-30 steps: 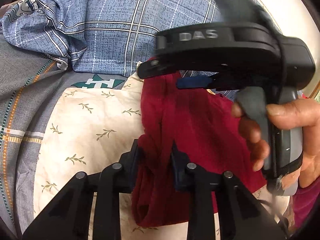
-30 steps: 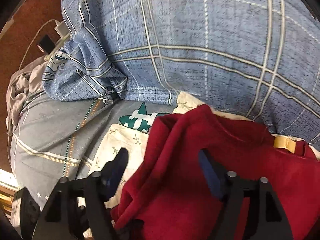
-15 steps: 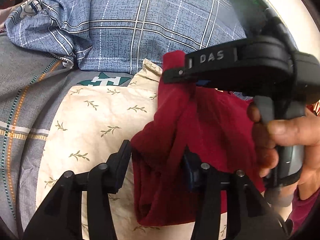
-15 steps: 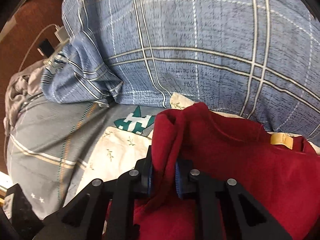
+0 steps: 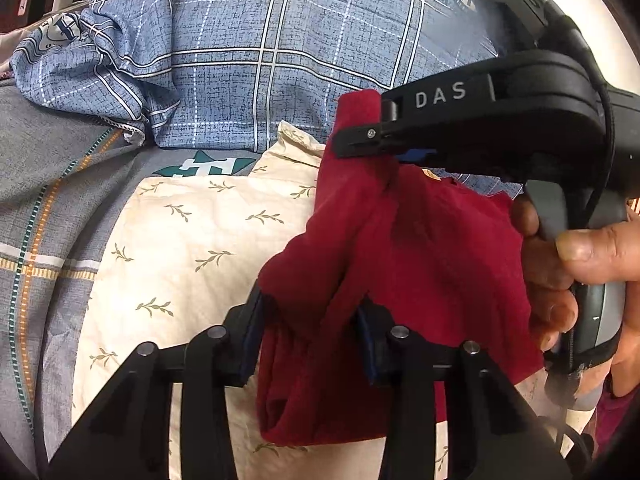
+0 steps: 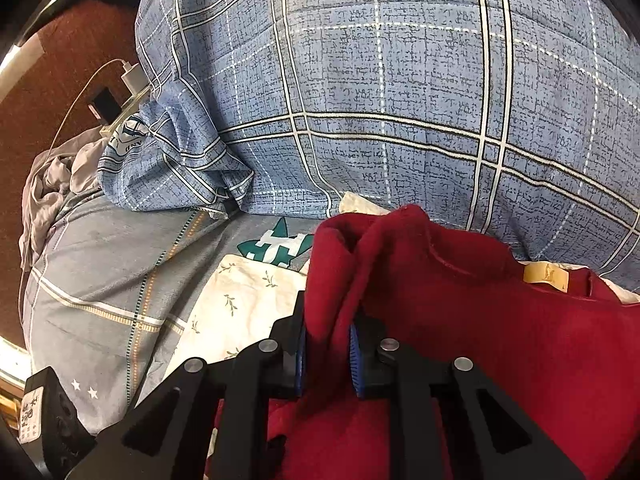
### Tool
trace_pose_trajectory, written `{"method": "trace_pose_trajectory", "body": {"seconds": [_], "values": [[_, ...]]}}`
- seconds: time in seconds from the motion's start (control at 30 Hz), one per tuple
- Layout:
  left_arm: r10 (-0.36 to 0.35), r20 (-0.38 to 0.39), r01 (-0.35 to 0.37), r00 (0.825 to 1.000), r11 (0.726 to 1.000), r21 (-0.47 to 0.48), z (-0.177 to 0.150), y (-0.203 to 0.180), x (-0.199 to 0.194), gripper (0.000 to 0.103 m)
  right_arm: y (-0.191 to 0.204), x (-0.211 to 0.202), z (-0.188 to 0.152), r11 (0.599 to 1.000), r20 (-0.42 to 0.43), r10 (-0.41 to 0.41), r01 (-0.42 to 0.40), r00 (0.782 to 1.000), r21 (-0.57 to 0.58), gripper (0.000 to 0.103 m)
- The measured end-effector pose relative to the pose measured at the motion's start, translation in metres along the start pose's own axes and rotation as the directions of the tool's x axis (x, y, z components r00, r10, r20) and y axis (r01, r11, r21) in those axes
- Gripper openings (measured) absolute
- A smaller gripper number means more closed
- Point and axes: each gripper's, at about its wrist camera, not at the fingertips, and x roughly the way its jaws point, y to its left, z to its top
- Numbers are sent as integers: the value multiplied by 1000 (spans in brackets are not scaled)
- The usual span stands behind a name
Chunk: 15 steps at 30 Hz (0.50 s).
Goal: Fold small clothes
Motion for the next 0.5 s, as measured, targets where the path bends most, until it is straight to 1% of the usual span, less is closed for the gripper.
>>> {"method": "trace_pose_trajectory", "body": {"seconds": [0.13, 0.33, 0.5], "values": [[-23, -3, 23, 1000, 1000, -10, 0, 1, -5, 26, 1, 2, 0, 1000, 1, 4, -4, 1000, 3, 16], [-59, -14, 58, 998, 998, -37, 1, 0, -9, 20, 1, 1, -1, 1000, 5, 17, -17, 1000, 11, 16], [-87, -8, 87, 996, 996, -27, 5, -13, -24, 19, -4, -18, 1, 1000, 20, 23, -23, 1000, 0, 16]]}}
